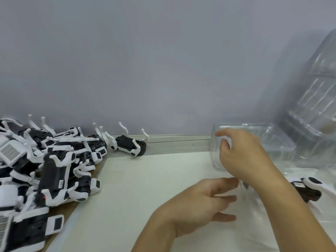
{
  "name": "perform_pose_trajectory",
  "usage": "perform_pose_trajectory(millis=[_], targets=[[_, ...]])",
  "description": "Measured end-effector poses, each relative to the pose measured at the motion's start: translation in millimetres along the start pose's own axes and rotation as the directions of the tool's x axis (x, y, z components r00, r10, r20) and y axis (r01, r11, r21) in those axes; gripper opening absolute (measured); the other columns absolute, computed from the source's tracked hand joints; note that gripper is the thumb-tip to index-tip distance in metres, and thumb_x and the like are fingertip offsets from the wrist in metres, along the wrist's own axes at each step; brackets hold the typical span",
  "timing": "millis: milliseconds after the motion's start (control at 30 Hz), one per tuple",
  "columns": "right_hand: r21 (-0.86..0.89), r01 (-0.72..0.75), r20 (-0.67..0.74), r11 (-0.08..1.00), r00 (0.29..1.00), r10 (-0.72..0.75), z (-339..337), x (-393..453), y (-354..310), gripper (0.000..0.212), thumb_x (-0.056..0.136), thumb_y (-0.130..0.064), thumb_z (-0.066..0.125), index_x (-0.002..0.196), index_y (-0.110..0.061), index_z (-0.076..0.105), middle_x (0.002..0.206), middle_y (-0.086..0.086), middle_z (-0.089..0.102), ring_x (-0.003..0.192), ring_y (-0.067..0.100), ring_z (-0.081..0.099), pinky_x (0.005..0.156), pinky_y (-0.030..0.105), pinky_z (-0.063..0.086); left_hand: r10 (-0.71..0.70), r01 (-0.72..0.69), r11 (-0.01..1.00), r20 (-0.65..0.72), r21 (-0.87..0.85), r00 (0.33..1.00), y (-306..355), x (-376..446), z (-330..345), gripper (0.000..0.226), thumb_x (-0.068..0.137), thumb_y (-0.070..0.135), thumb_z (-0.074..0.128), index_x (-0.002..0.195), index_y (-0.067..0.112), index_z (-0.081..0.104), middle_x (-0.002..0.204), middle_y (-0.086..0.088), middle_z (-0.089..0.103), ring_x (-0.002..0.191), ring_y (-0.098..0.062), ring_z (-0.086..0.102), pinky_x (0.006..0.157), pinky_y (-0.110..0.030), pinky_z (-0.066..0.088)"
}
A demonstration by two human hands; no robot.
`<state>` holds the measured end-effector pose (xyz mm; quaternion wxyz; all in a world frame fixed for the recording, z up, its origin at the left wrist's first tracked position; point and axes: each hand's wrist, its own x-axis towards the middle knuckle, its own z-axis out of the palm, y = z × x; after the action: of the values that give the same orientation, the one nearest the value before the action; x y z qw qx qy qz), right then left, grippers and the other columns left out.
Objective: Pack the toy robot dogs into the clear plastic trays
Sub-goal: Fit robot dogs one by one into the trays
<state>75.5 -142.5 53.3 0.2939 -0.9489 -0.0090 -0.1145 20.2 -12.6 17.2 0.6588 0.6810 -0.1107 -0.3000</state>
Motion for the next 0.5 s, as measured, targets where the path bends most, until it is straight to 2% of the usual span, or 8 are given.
perform_pose_trajectory(millis=[33,100,200,267,367,433,500], targets=[[-0.023,-0.003,0.026,1.0,1.0,0.004,2,1,0,0.036,0.098,-0.022,0.042,0.128,-0.025,0.061,0.133,0.003,0.059,0.127,0.028,0.049,0.106,0.043,0.04,0.003,-0.003,0.996,-0.008,0.092,1.0,-2,5,8,0.056,0.099,-0.007,0.035,0.148,0.017,0.043,0.152,0.013,0.043,0.135,-0.011,0.046,0.103,-0.035,0.051],[-0.073,-0.017,0.078,0.997,0.997,0.023,7,1,-1,0.033,0.099,-0.033,0.041,0.124,-0.03,0.063,0.131,0.003,0.059,0.127,0.03,0.047,0.106,0.045,0.038,0.017,-0.013,0.968,-0.017,0.25,1.0,-6,11,20,0.061,0.096,-0.005,0.033,0.152,0.02,0.037,0.152,0.008,0.042,0.127,-0.013,0.052,0.102,-0.038,0.051],[-0.164,-0.054,0.101,0.985,0.992,0.071,13,0,1,0.034,0.1,-0.042,0.038,0.124,-0.037,0.062,0.132,0.002,0.054,0.129,0.03,0.039,0.102,0.044,0.03,0.085,-0.068,0.89,-0.018,0.452,0.996,-13,18,24,0.054,0.097,0.002,0.037,0.147,0.021,0.041,0.143,-0.004,0.047,0.112,-0.019,0.056,0.099,-0.035,0.05],[-0.2,-0.066,0.097,0.978,0.991,0.087,17,-1,2,0.033,0.1,-0.043,0.039,0.126,-0.04,0.06,0.134,0.003,0.048,0.13,0.028,0.033,0.102,0.043,0.027,0.103,-0.073,0.89,-0.042,0.451,0.994,-15,18,19,0.047,0.096,0.005,0.04,0.139,0.02,0.05,0.136,-0.001,0.054,0.107,-0.016,0.058,0.097,-0.036,0.052],[-0.259,-0.066,0.088,0.964,0.992,0.091,20,-3,5,0.036,0.099,-0.038,0.046,0.135,-0.041,0.051,0.137,0.004,0.044,0.131,0.026,0.03,0.1,0.041,0.025,0.096,-0.036,0.932,-0.151,0.361,0.984,-16,18,5,0.036,0.093,0.008,0.043,0.119,0.023,0.062,0.109,0.01,0.064,0.078,-0.009,0.06,0.079,-0.028,0.053],[-0.279,-0.059,0.044,0.959,0.996,0.074,20,-4,6,0.04,0.097,-0.03,0.052,0.136,-0.041,0.048,0.133,0.004,0.05,0.128,0.027,0.035,0.095,0.041,0.028,0.129,-0.035,0.941,-0.26,0.337,0.957,-18,18,-7,0.035,0.091,0.006,0.043,0.108,0.024,0.067,0.102,0.009,0.066,0.078,-0.011,0.065,0.071,-0.026,0.051],[-0.236,-0.042,-0.032,0.971,0.999,0.036,19,-4,6,0.039,0.094,-0.023,0.058,0.13,-0.038,0.054,0.123,0.004,0.06,0.122,0.028,0.046,0.094,0.041,0.036,0.151,-0.036,0.958,-0.393,0.285,0.907,-18,17,-17,0.035,0.091,0.004,0.043,0.102,0.023,0.07,0.1,0.004,0.07,0.076,-0.007,0.066,0.064,-0.021,0.05]])
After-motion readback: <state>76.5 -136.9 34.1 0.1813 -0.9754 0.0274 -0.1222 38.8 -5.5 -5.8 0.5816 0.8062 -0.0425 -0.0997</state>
